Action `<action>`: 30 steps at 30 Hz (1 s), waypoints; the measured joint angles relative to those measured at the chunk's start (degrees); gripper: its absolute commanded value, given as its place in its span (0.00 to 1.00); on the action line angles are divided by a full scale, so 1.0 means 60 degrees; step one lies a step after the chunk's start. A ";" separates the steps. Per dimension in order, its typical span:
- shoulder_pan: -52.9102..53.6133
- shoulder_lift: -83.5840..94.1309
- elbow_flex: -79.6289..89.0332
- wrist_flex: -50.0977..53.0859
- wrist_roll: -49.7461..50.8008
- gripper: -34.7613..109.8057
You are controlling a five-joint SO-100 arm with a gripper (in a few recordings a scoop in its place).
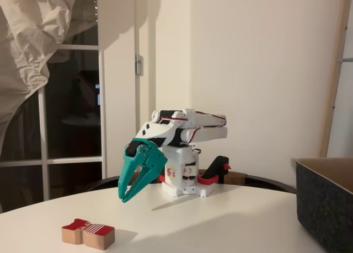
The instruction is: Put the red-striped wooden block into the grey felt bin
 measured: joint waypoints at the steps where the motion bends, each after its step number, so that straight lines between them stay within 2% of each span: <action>1: 0.0000 0.0000 0.0000 0.0000 0.0000 0.24; 30: 0.0000 0.0000 0.0000 0.0000 -0.0146 0.24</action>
